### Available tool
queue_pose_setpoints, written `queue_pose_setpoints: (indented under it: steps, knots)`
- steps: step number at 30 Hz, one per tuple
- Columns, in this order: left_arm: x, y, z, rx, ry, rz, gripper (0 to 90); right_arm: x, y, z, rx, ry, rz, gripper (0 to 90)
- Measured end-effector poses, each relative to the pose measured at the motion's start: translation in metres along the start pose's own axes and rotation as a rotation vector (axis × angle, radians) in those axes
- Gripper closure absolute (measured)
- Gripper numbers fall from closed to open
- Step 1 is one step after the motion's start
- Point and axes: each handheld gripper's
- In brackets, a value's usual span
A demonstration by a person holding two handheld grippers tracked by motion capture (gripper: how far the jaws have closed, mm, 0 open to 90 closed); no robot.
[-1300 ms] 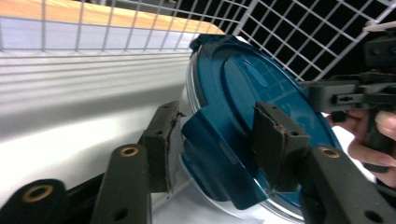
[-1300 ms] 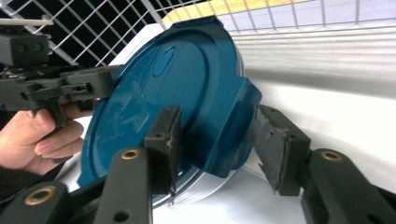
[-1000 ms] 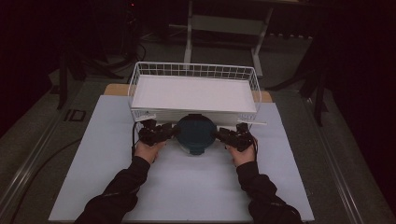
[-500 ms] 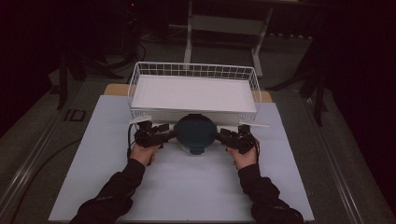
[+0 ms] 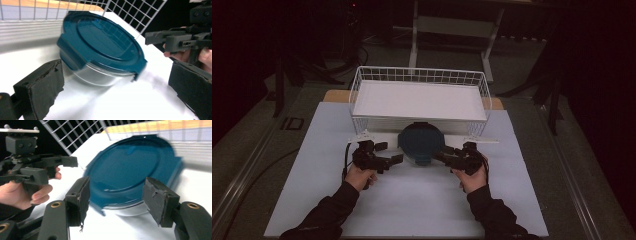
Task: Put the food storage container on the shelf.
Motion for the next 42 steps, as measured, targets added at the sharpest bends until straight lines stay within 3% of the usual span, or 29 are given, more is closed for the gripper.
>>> queue_pose_setpoints:
  steps: [6, 10, 13, 16, 27, 42]
  knots:
    - [0.013, -0.010, -0.011, -0.044, 0.016, 0.012, 0.6, -0.005, -0.012, 0.019, 0.017, 0.022, 0.027, 45.5]
    - [0.017, -0.014, -0.012, -0.049, 0.024, 0.012, 0.5, -0.009, -0.018, 0.026, 0.033, 0.019, 0.055, 54.2]
    - [0.020, -0.019, -0.014, -0.078, 0.053, 0.007, 0.5, -0.020, -0.028, 0.032, 0.059, 0.029, 0.120, 73.4]
    - [0.022, -0.020, -0.013, -0.070, 0.053, 0.001, 0.5, -0.029, -0.033, 0.032, 0.060, 0.025, 0.164, 89.6]
    - [0.023, -0.022, -0.010, -0.060, 0.045, -0.012, 0.6, -0.052, -0.033, 0.018, 0.043, -0.025, 0.204, 89.8]
    - [0.024, -0.023, -0.010, -0.064, 0.047, -0.014, 0.5, -0.072, -0.012, -0.001, 0.027, -0.076, 0.155, 89.8]
Point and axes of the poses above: each handheld gripper's, and its own axes: x roughly backward along the jaws, y roughly out of its top, z roughly to its left, and after that the axes turned 6 degrees about y, right-handed
